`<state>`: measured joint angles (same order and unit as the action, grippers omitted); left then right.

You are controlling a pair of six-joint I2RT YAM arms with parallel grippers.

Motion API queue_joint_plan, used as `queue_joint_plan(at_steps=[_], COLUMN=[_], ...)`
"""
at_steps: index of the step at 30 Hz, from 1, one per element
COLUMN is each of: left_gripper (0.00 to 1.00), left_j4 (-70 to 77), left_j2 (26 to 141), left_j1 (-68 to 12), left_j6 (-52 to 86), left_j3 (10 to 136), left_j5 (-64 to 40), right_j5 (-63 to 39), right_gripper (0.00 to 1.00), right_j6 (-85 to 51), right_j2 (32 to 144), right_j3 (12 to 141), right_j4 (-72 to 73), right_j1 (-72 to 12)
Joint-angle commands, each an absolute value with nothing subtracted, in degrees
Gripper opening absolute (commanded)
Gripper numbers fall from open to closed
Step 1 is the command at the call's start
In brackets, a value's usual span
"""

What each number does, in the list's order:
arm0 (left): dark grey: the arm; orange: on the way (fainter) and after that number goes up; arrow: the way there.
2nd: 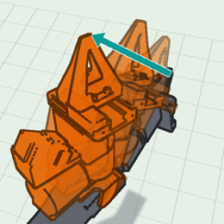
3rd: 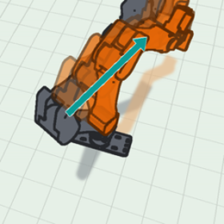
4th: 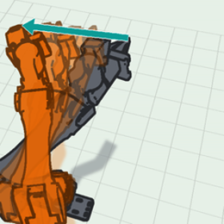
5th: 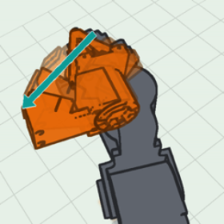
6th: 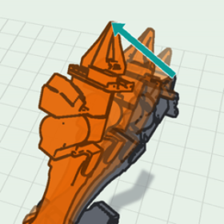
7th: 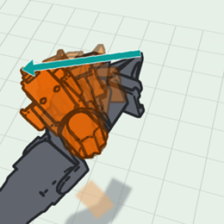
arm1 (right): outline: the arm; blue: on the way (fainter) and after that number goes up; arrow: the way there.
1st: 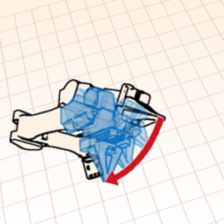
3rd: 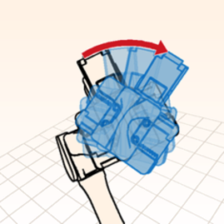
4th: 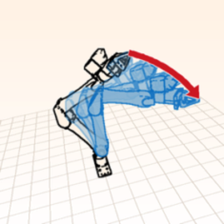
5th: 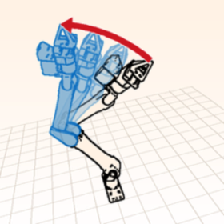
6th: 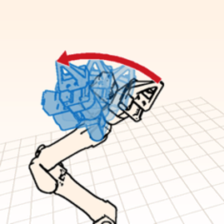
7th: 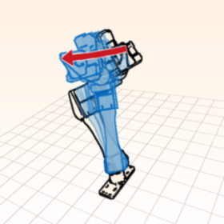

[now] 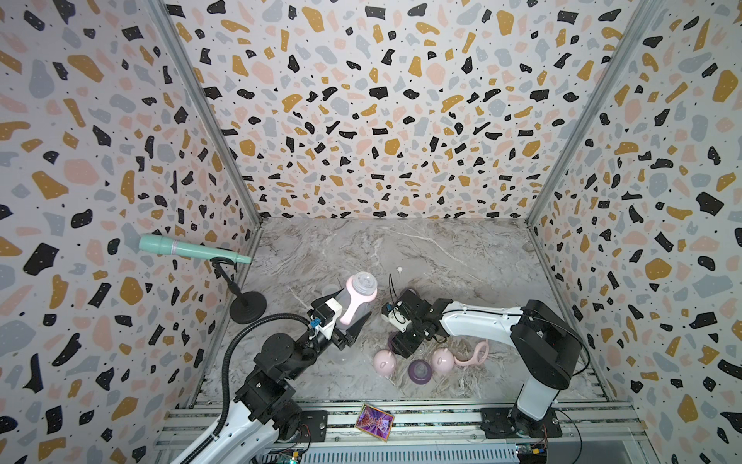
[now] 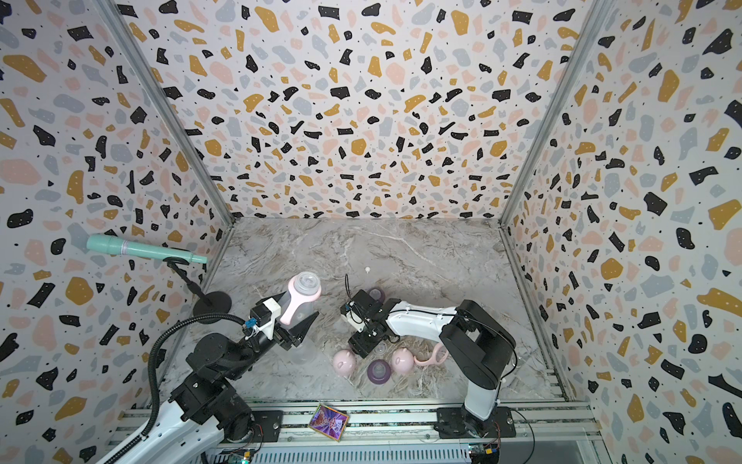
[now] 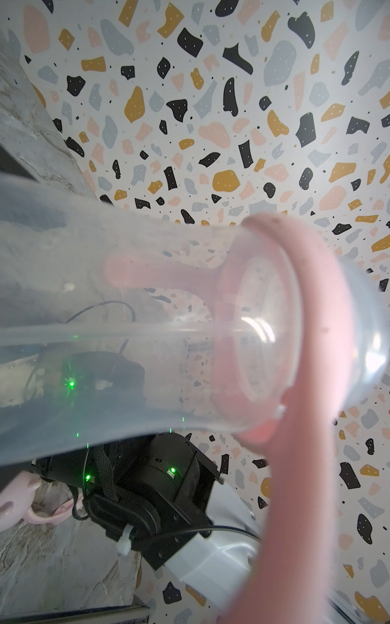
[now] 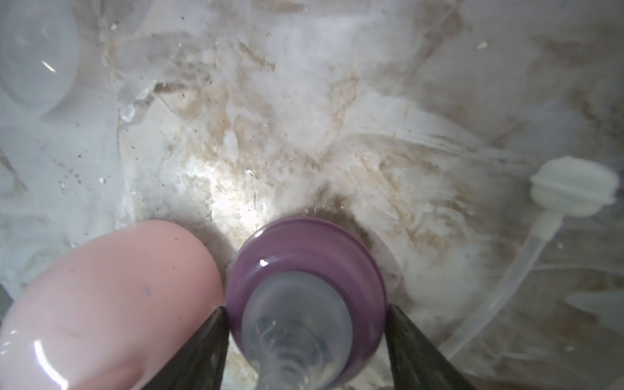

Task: Assemble the baby bottles
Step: Pick up the nipple from the center of the board.

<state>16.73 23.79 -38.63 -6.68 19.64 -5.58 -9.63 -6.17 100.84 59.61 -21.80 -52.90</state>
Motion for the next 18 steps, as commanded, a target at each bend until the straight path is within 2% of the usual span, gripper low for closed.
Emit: queue_joint_plan(at_steps=[1, 18], left_gripper=[0.00, 0.00], left_j4=[18.9, 18.9], left_j2=[22.8, 22.5], left_j1=[-38.7, -38.7], left_j6=[-7.5, -7.6], left_j3=[21.9, 21.7], left_j5=[-5.4, -5.5], right_j5=[-8.0, -1.3], right_gripper=[0.75, 0.76], right_j6=[-6.7, -6.7], right_j2=[102.5, 105.1], right_j3=[60.9, 64.9], right_j4=[-22.8, -30.4], right_j1=[-53.2, -53.7])
